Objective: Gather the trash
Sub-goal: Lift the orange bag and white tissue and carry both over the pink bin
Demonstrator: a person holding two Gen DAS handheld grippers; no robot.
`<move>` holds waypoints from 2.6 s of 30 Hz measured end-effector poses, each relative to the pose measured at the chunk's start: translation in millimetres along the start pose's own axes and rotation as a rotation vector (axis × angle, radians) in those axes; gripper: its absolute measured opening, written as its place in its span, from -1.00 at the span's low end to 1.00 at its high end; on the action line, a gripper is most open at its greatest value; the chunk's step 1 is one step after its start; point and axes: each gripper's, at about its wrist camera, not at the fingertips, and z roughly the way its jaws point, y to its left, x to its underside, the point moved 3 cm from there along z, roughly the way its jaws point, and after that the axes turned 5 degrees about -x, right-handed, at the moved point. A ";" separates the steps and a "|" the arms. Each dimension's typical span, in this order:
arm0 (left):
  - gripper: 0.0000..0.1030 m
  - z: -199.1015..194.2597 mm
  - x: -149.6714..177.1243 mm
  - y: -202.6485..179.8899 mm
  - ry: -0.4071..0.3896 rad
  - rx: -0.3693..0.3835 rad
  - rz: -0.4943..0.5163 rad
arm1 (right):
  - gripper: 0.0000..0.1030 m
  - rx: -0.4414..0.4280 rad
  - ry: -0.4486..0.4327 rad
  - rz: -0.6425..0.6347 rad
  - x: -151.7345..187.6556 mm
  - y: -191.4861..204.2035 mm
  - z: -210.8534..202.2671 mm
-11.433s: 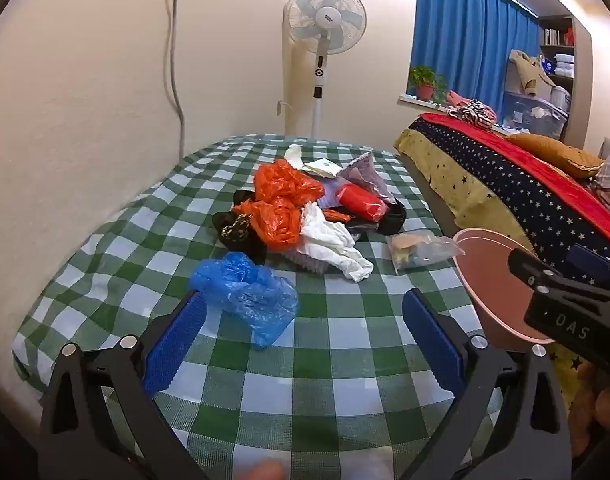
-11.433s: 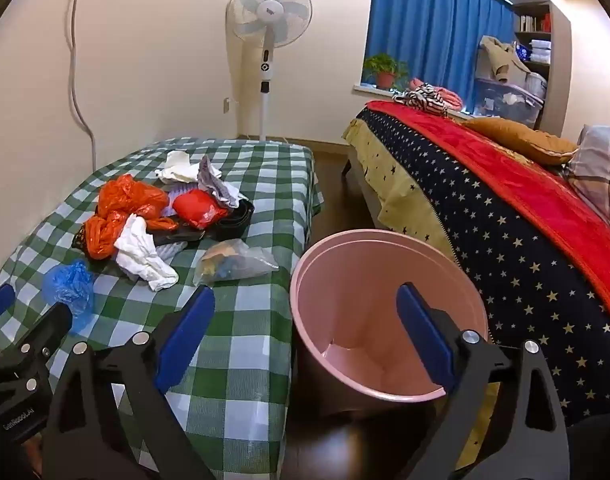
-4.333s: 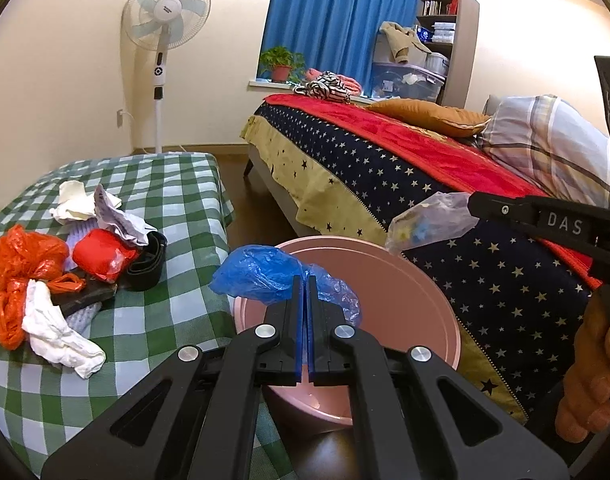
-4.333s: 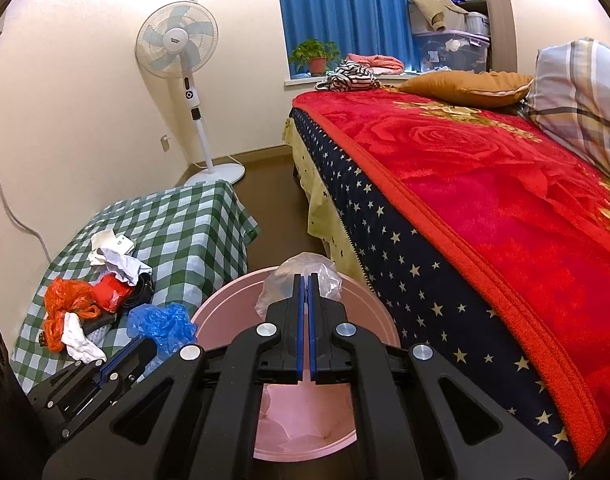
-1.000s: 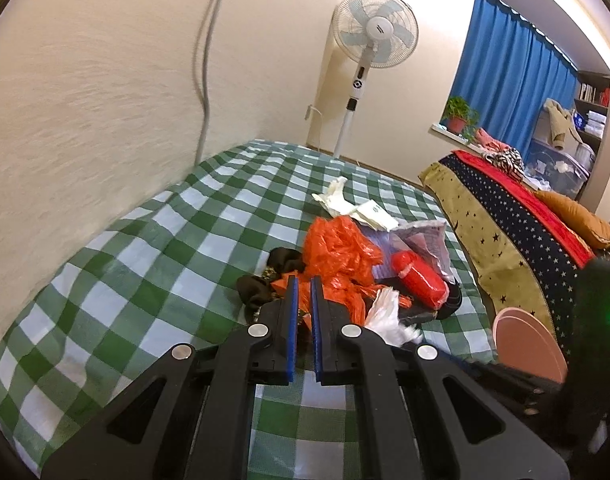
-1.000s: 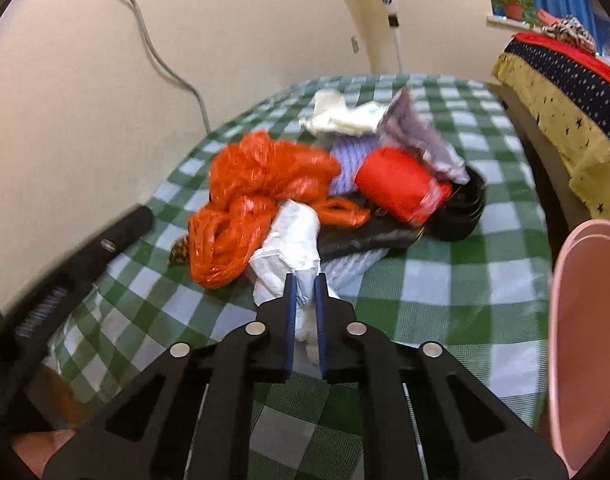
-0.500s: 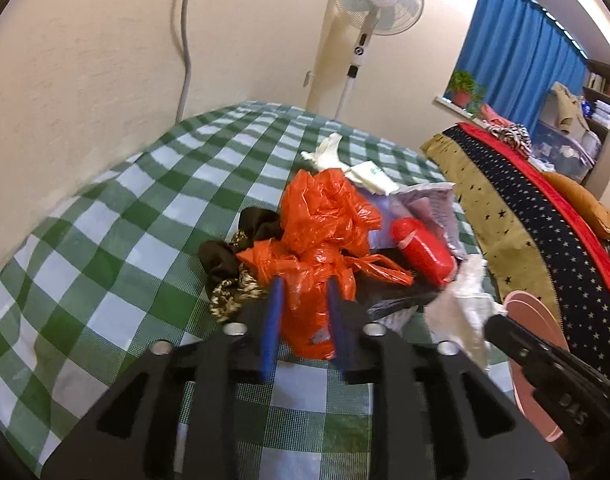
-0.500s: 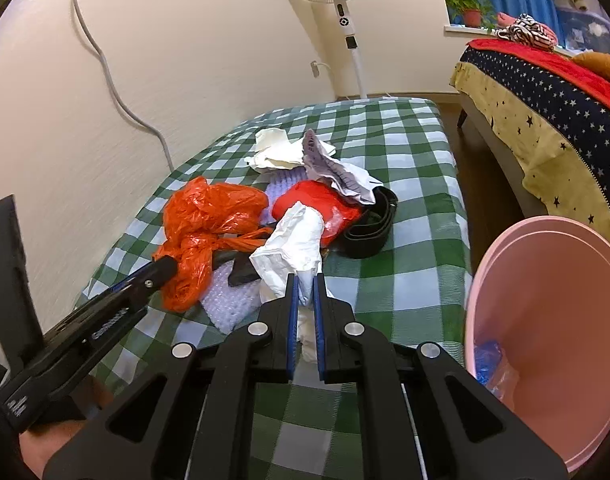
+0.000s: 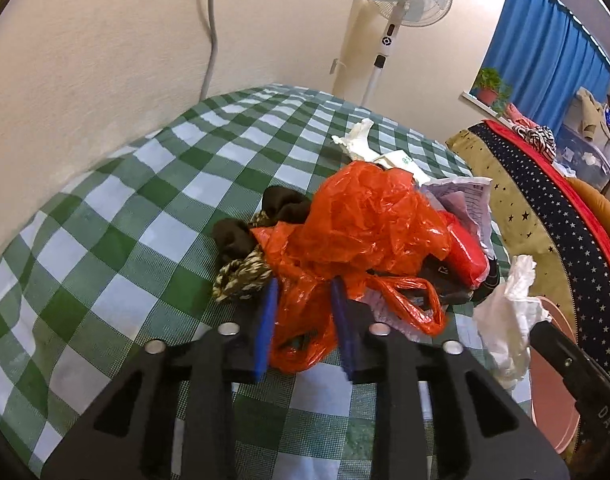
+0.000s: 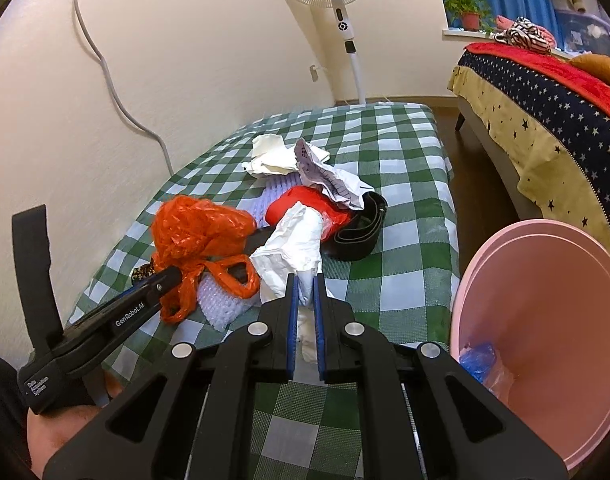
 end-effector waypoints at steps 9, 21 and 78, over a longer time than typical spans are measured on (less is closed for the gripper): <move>-0.93 -16.6 -1.0 -6.3 -0.033 0.032 0.034 | -0.85 0.012 -0.026 -0.004 -2.1 1.5 -11.2; -0.93 -66.0 -7.6 -12.2 -0.124 0.073 0.073 | -0.85 0.052 -0.093 -0.001 -3.9 0.1 -55.1; -0.93 -132.4 19.2 -80.8 -0.167 0.258 0.196 | -0.85 0.288 -0.254 0.044 -19.0 -75.5 -208.8</move>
